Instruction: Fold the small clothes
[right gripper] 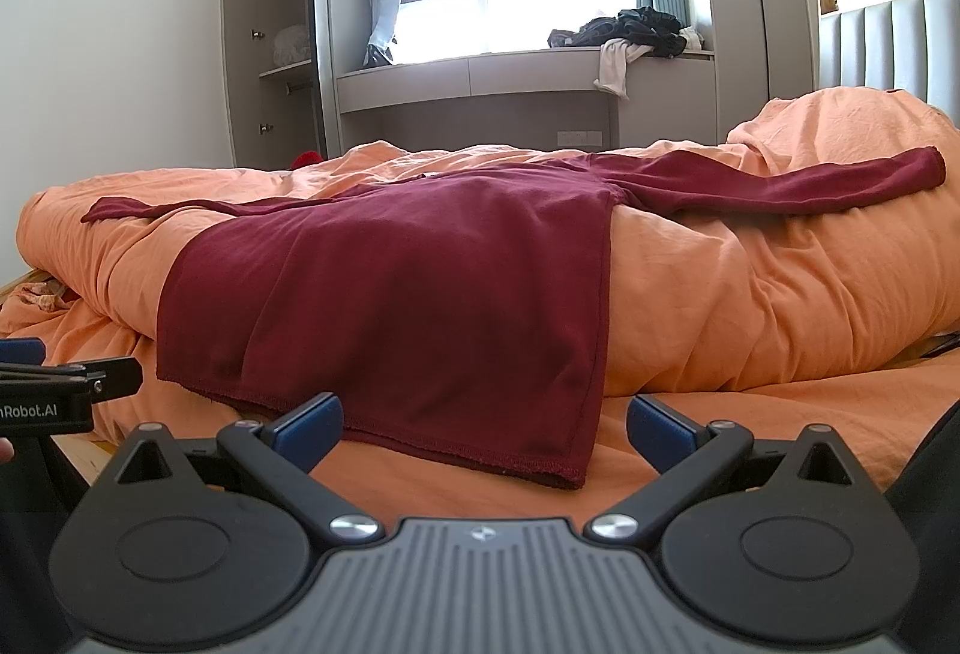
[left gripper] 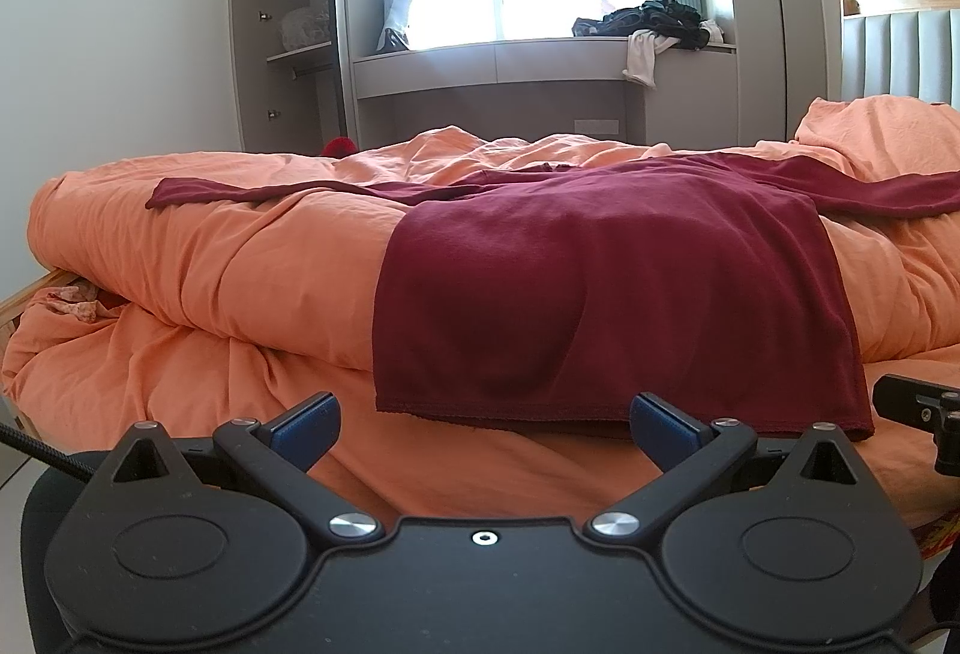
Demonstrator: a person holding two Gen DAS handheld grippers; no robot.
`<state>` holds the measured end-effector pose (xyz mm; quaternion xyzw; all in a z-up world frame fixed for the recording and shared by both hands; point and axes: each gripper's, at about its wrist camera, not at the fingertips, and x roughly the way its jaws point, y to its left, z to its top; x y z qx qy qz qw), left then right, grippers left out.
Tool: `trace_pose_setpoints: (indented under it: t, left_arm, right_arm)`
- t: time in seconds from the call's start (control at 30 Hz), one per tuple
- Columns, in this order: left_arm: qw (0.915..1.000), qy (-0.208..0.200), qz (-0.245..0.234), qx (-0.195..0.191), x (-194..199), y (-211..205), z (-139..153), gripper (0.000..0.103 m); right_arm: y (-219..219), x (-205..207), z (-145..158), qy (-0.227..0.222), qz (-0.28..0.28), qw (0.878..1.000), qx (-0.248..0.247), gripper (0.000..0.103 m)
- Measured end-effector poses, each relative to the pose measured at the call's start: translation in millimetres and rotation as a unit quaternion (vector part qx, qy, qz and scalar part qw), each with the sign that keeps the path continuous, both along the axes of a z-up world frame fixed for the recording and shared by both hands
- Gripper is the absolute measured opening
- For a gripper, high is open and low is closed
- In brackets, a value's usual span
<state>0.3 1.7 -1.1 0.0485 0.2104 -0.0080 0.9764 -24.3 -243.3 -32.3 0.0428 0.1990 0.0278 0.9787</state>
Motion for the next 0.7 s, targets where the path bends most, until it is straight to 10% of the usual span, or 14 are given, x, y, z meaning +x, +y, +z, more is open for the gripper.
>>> trace_pose_setpoints:
  t: [0.7]
  left_arm:
    - [0.9994, 0.021, 0.02, 0.017, 16, 0, 16, 0.103]
  right_arm:
    - [-5, 18, 6, 0.038, -0.01, 0.999, 0.005, 0.103]
